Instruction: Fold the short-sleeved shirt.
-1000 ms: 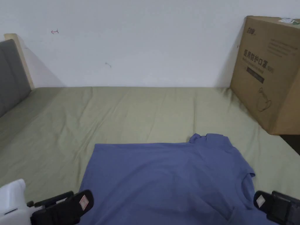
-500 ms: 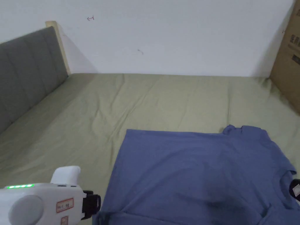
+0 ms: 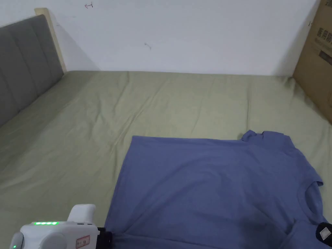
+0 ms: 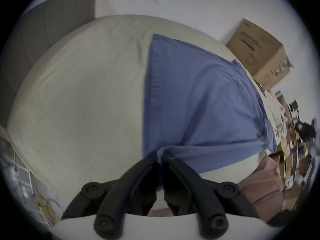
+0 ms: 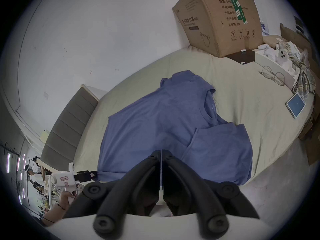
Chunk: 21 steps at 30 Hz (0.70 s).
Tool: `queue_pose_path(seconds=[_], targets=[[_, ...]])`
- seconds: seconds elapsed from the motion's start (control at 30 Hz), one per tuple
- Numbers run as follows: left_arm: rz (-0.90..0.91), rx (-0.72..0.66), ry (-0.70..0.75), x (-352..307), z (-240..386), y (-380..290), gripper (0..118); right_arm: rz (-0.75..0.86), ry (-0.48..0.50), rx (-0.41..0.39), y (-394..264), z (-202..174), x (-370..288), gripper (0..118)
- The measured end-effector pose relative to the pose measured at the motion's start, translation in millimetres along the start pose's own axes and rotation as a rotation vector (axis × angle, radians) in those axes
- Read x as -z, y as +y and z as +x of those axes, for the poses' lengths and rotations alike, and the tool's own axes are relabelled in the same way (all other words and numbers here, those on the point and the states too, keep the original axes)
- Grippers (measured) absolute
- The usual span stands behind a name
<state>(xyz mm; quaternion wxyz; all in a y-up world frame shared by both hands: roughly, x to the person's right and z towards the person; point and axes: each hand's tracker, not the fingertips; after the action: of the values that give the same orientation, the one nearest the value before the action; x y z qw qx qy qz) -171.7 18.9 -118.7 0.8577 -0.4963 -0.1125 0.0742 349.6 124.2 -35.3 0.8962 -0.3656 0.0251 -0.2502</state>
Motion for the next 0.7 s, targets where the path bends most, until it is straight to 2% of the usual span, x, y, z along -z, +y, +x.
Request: queue_pose_path(seconds=[0.07,0.17,0.23,0.27,0.3,0.33,0.37,0.4,0.43,0.47,0.6,0.7], targets=[[0.032,0.010,-0.045,-7.6,1.8,-1.1,5,-0.007,-0.005,0.005,-1.1,5.9,3.3,2],[0.116,-0.012,0.009,-25.1,0.0,-2.7,4,-0.012,-0.005,0.006,4.3,26.1,5.4,2],[0.174,-0.047,-0.015,-38.6,-3.5,-5.4,4,-0.029,-0.072,-0.021,9.8,42.6,8.2,2],[0.182,-0.061,-0.028,-43.3,-5.4,-6.2,4,-0.052,-0.100,-0.010,13.0,52.6,10.0,3],[0.185,-0.074,-0.041,-47.5,-5.6,-5.8,4,-0.091,-0.122,0.025,16.4,64.8,11.7,32],[0.185,-0.074,-0.033,-49.9,-4.5,-7.0,4,-0.137,-0.141,0.062,18.2,74.5,14.3,75],[0.187,-0.072,-0.032,-51.6,-3.0,-8.4,4,-0.163,-0.175,0.101,18.2,85.1,17.5,110],[0.182,-0.079,-0.041,-51.9,-0.8,-9.6,4,-0.207,-0.200,0.120,17.5,95.9,21.9,118],[0.179,-0.070,-0.040,-54.5,9.1,-11.4,4,-0.186,-0.227,0.129,19.7,106.4,24.0,118],[0.177,-0.061,-0.039,-54.6,12.2,-12.5,4,-0.260,-0.260,0.110,19.2,120.1,33.9,118],[0.150,-0.038,-0.035,-54.9,24.6,-12.8,4,-0.404,-0.376,-0.069,5.6,141.1,68.5,117],[0.144,-0.033,-0.016,-54.3,22.2,-11.6,4,-0.537,-0.393,-0.092,-4.9,151.3,88.4,108]])
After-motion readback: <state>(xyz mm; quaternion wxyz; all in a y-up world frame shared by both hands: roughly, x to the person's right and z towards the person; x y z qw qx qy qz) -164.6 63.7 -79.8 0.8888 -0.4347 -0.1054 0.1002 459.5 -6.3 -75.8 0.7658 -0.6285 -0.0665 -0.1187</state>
